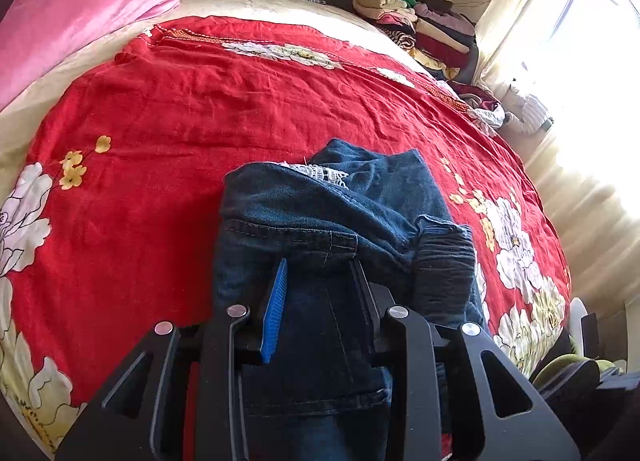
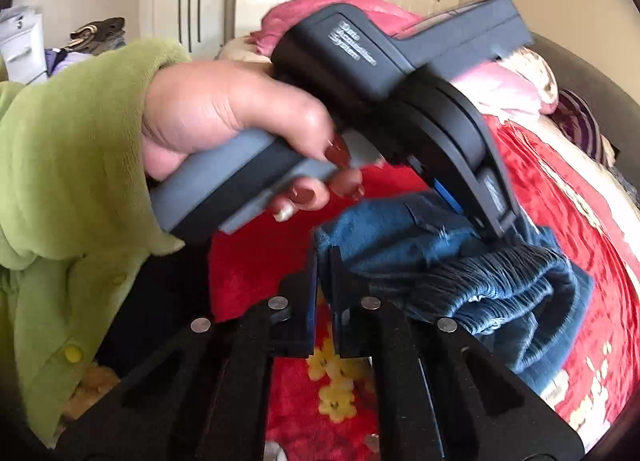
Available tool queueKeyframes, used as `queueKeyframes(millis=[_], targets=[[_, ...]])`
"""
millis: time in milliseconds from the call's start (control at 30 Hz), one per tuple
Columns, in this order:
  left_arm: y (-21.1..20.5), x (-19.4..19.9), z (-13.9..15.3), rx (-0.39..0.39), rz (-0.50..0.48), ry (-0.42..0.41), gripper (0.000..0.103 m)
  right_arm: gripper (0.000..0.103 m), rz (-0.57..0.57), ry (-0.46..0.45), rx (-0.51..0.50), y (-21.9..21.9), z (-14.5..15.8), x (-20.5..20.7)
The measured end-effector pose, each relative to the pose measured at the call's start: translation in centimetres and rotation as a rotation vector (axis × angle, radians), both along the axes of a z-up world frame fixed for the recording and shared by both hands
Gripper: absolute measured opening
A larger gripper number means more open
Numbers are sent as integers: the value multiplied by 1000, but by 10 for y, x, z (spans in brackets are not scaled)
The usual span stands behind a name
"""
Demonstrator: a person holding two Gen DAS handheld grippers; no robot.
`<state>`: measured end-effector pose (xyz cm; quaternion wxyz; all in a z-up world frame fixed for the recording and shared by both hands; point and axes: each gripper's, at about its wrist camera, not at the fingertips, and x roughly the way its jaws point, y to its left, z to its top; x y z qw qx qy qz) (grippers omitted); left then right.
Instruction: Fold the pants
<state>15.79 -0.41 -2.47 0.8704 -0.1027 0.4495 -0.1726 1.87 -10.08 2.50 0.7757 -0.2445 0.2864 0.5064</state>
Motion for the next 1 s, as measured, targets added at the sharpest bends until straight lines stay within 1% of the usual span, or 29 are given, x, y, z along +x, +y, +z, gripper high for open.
queueKeyframes(millis=[67,100,167,233,367,433,567,600,633,700,733,833,933,967,1000], targets=[[0,1,-1,-1,6,1,29,2,-21,9,-23,-1,-8,3],[0,0,-2,-1,11,0,29,2,-25,33,-24,0,-14,5],[-1,-1,-1,8,12,-5,29,4,-36,54,-18,0,-20,5],[-2,-3,1,15,13,-10,30,7,-45,57,-8,-2,-17,-1],[-3,-5,2,21,18,-15,30,9,-54,62,21,-6,-5,-13],[-3,-6,3,26,21,-18,30,14,-53,67,43,-11,0,-15],[-3,-8,4,33,24,-21,30,19,-51,54,83,-17,13,-28],[-4,-9,5,34,25,-22,30,23,-49,51,96,-23,17,-30],[-4,-10,5,36,26,-23,30,29,-47,45,106,-25,21,-34],[-4,-12,7,38,27,-28,30,35,-41,32,128,-31,31,-41],[-4,-13,9,39,28,-30,30,36,-44,20,137,-34,35,-44],[-5,-17,13,47,33,-41,30,41,-63,0,163,-43,45,-45],[-6,-22,19,49,33,-57,31,47,-88,-10,189,-52,51,-30],[-6,-24,22,52,33,-64,31,48,-95,-10,197,-55,52,-27],[-7,-26,25,57,33,-71,35,51,-107,-14,207,-58,54,-23]])
